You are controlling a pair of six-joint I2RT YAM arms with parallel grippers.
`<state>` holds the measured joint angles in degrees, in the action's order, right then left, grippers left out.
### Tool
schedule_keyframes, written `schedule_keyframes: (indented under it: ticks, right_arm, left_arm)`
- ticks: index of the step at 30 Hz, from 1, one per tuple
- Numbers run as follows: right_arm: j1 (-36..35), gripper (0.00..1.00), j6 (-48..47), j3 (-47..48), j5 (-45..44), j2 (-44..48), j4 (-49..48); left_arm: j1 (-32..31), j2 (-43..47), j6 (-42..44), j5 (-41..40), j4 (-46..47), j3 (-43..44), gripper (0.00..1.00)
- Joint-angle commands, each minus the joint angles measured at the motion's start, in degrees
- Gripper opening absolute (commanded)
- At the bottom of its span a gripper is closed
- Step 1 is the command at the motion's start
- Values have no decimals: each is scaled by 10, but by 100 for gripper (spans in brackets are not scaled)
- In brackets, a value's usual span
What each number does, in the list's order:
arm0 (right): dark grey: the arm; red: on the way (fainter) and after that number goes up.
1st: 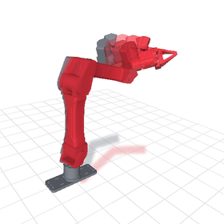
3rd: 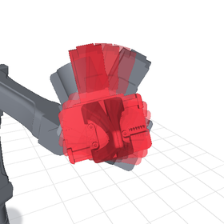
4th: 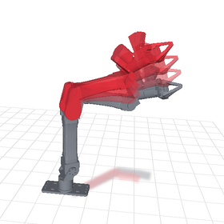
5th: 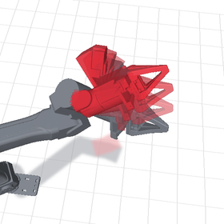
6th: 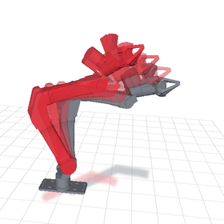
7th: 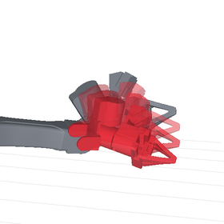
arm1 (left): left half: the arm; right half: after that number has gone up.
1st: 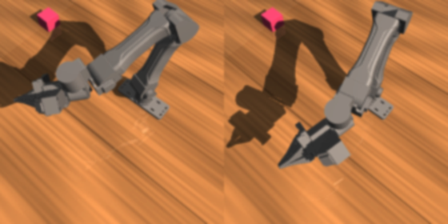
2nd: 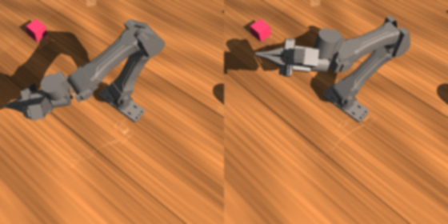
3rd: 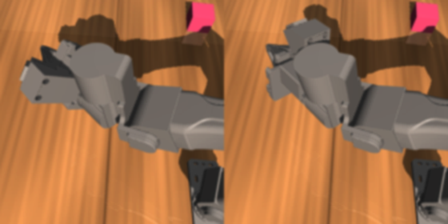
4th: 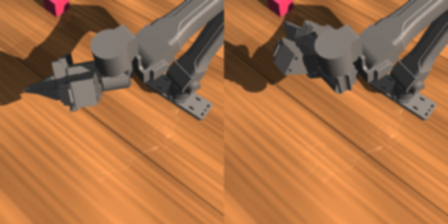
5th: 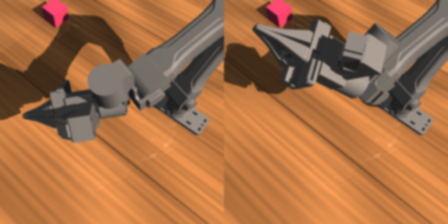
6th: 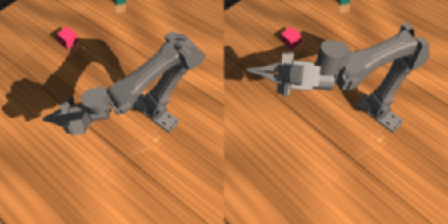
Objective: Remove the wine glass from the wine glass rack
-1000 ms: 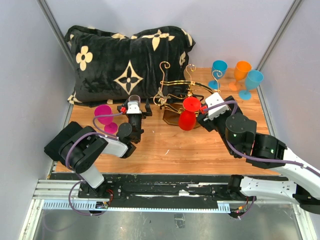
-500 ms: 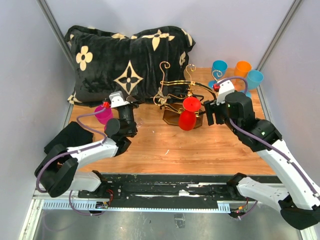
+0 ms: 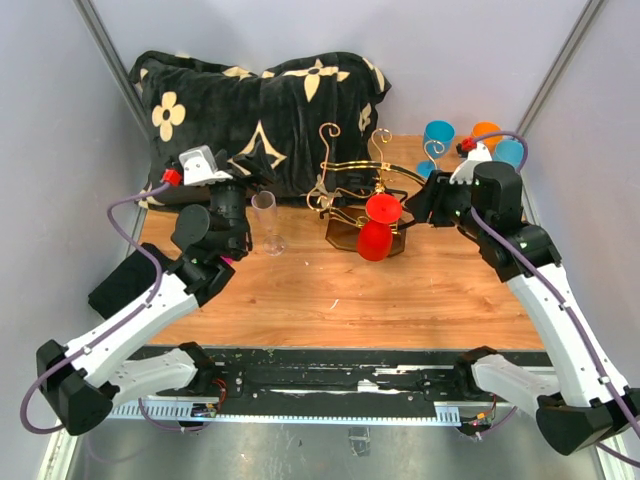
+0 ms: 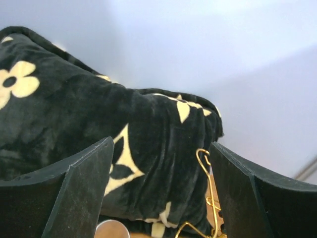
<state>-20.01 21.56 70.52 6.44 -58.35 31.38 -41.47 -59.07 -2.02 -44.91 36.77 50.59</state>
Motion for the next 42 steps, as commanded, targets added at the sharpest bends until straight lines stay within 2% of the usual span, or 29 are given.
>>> schedule_keyframes:
  ticks: [1,6,15,21,25,26,35,42]
  right_arm:
    - [13,48,73,-6,79,-10,-51]
    - [16,46,91,-17,102,-38,-74]
    - [18,46,88,-30,102,-58,-75]
    - [23,24,114,-60,150,-57,-119]
    - [37,3,133,-78,186,-53,-145]
    - [42,1,139,-83,190,-50,-152]
    - [97,1,216,-107,248,-40,-243]
    - [102,1,216,-102,276,-35,-229]
  left_arm:
    - [-3,24,-77,48,-182,58,83]
    - [-3,23,-119,85,-316,133,80]
    - [-3,81,-117,95,-317,130,80]
    - [-3,83,-115,94,-332,126,80]
    - [-3,90,-115,93,-333,120,81]
    - [-3,92,-114,93,-332,120,81]
    - [-3,99,-110,98,-335,118,81]
    - [-3,114,-107,93,-348,115,81]
